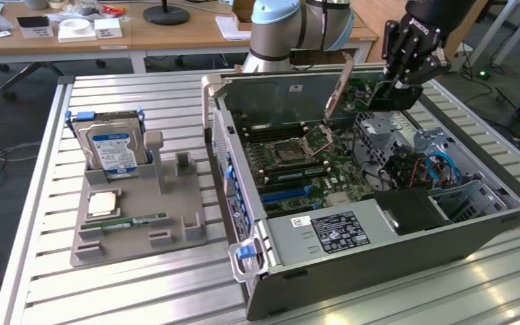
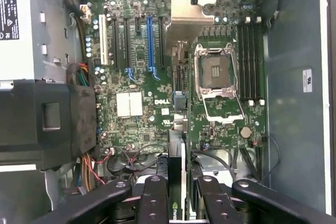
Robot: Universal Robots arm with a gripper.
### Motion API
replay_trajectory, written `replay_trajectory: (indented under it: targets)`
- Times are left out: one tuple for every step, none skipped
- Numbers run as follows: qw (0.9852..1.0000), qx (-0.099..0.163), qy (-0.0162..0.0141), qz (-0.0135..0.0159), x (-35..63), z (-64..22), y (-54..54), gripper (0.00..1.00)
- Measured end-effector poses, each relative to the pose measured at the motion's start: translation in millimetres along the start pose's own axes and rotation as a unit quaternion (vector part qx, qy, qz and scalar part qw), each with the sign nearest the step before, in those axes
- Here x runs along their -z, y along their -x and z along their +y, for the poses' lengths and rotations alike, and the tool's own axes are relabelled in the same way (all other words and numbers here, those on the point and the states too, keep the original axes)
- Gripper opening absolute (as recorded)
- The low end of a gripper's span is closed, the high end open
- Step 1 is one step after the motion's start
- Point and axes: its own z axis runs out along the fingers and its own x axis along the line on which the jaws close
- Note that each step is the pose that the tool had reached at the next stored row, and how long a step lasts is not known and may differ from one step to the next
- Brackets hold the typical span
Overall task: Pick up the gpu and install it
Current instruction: 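Insert the gpu into the slot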
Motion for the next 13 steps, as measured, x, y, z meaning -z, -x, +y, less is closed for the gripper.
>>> replay_trajectory:
  targets:
    - [1.0000,0.003,0.0001,0.0002,-0.3,0.0,0.0,0.26]
    - [1.0000,0.006,0.0002,0.0004,-0.7,0.0,0.1,0.26]
    - [1.0000,0.010,-0.0002,0.0005,-1.2,-0.1,0.1,0.26]
    - [0.9999,0.013,-0.0008,0.0007,-1.8,-0.1,0.1,0.26]
    - [0.9999,0.016,-0.0016,0.0008,-2.5,-0.1,0.1,0.26]
    - [0.9998,0.019,-0.0025,0.0009,-3.3,0.0,0.1,0.26]
    - [0.9998,0.022,-0.0036,0.0010,-4.0,0.1,0.1,0.26]
    - [0.9997,0.024,-0.0046,0.0010,-4.8,0.2,0.1,0.26]
    - [0.9997,0.026,-0.0047,0.0012,-5.1,0.2,0.1,0.26]
    - [0.9997,0.026,-0.0047,0.0013,-5.3,0.2,0.1,0.26]
    - [0.9997,0.026,-0.0047,0.0012,-5.7,0.2,0.1,0.26]
    - [0.9996,0.026,-0.0047,0.0012,-6.2,0.4,0.1,0.26]
    - [0.9997,0.026,-0.0047,0.0013,-6.7,0.7,0.0,0.26]
